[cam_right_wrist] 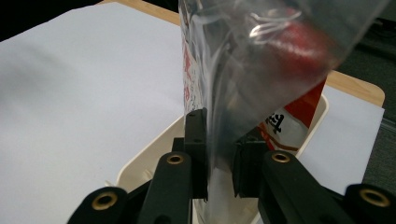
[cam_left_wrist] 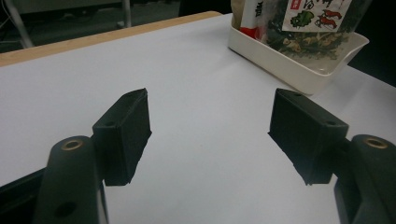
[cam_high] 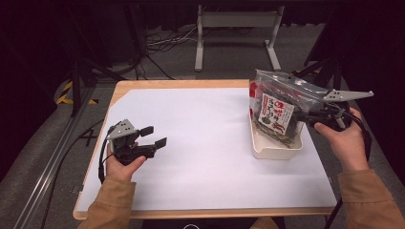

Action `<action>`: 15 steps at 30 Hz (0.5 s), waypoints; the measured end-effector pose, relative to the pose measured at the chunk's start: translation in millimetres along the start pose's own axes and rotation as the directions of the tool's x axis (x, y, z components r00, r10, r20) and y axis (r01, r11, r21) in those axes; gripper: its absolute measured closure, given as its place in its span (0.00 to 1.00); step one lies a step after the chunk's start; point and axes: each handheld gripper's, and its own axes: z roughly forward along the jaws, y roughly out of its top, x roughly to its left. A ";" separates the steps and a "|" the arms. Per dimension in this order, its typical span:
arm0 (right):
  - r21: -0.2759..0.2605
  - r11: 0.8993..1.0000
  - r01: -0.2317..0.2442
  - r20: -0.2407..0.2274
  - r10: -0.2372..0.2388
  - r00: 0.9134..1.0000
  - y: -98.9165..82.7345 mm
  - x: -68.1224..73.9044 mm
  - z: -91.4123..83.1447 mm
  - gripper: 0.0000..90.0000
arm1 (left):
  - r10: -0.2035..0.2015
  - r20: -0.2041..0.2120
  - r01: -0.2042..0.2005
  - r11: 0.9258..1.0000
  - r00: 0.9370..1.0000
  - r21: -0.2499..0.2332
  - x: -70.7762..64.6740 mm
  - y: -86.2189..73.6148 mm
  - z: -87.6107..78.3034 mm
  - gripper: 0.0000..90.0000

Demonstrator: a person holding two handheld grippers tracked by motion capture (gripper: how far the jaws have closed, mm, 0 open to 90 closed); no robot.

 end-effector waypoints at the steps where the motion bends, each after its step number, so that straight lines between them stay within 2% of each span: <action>1: 0.000 1.000 0.001 -0.005 -0.001 1.000 -2.1 -0.2 0.4 0.87 | -0.003 0.002 0.003 1.000 1.000 -0.001 -0.3 -0.1 0.5 0.33; 7: -0.006 1.000 -0.009 -0.009 0.009 1.000 -8.4 -0.8 1.9 0.87 | 0.003 0.000 -0.003 1.000 1.000 0.005 -1.0 0.0 1.2 0.33; 9: -0.013 1.000 -0.019 -0.024 0.019 1.000 -11.5 -0.3 5.0 0.86 | -0.002 0.001 0.002 1.000 1.000 0.006 -1.2 -0.3 1.6 0.33; 15: -0.018 1.000 -0.017 -0.023 0.017 1.000 -13.0 0.4 5.8 0.86 | 0.002 0.002 -0.002 1.000 1.000 0.005 -1.1 -0.3 1.4 0.33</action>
